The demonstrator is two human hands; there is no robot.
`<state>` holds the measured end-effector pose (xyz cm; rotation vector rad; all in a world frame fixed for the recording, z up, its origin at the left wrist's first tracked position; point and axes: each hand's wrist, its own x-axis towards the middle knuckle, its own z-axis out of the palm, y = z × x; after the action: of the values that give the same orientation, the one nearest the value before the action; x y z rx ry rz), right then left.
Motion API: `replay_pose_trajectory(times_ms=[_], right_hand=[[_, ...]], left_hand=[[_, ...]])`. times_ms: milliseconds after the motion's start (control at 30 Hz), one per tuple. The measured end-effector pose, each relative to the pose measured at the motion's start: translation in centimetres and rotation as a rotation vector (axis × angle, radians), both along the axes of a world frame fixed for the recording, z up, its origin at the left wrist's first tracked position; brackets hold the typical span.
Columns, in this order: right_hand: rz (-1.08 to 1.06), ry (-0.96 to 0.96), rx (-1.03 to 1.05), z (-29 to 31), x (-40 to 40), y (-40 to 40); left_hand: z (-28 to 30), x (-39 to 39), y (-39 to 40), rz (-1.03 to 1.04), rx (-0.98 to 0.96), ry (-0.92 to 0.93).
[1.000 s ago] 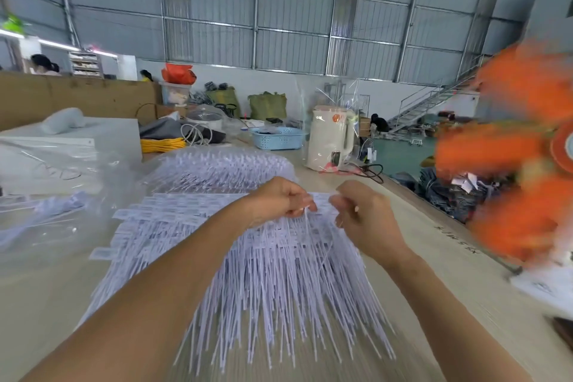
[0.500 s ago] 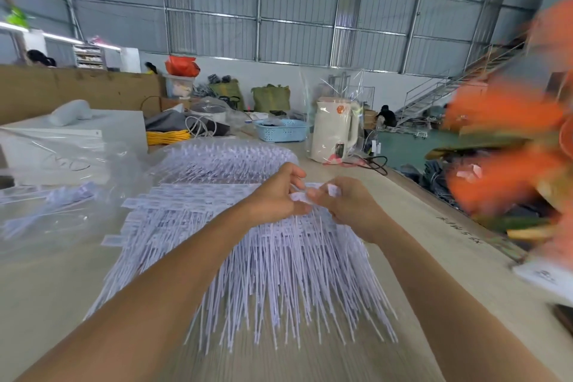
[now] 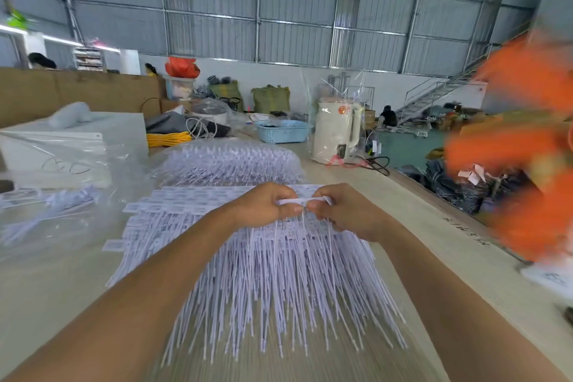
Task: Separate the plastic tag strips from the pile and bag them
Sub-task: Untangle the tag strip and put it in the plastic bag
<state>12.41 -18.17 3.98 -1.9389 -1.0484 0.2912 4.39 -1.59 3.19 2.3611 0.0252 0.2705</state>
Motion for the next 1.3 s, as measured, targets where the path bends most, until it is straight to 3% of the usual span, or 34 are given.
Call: replay_pose_trajectory(times_ms=[167, 300, 433, 633, 700, 733, 833, 867, 1033, 1300], right_hand=[[0.018, -0.095, -0.055, 0.0, 0.4, 0.3], [-0.068, -0.47, 0.135, -1.8, 0.7, 1.0], [-0.184, -0.968, 0.193, -3.7, 0.6, 0.9], [-0.203, -1.117, 0.355, -3.5, -0.2, -0.9], [-0.26, -1.012, 0.383, -3.0, -0.4, -1.2], [-0.295, -0.829, 0.392, -2.5, -0.2, -1.3], [-0.178, 0.024, 0.512, -1.1, 0.2, -1.8], [-0.133, 0.139, 0.513, -0.8, 0.3, -1.9], [-0.064, 0.198, 0.365, -1.0, 0.3, 0.5], [-0.01, 0.191, 0.064, -0.9, -0.5, 2.8]], left_hand=[[0.1, 0.2, -0.4, 0.054, -0.068, -0.024], [0.8, 0.7, -1.0, 0.117, -0.221, -0.007], [1.0, 1.4, -1.5, 0.194, -0.396, -0.011], [0.9, 1.5, -0.8, 0.287, -0.328, -0.023], [1.1, 1.6, -0.6, 0.281, -0.33, -0.042], [1.2, 1.4, -0.9, 0.246, -0.332, -0.028], [1.2, 0.9, -1.9, 0.113, -0.259, 0.043], [1.2, 0.8, -1.9, 0.084, -0.219, 0.06], [0.9, -0.2, -1.0, 0.001, -0.074, 0.091], [0.4, -0.9, 1.0, -0.041, -0.222, -0.04]])
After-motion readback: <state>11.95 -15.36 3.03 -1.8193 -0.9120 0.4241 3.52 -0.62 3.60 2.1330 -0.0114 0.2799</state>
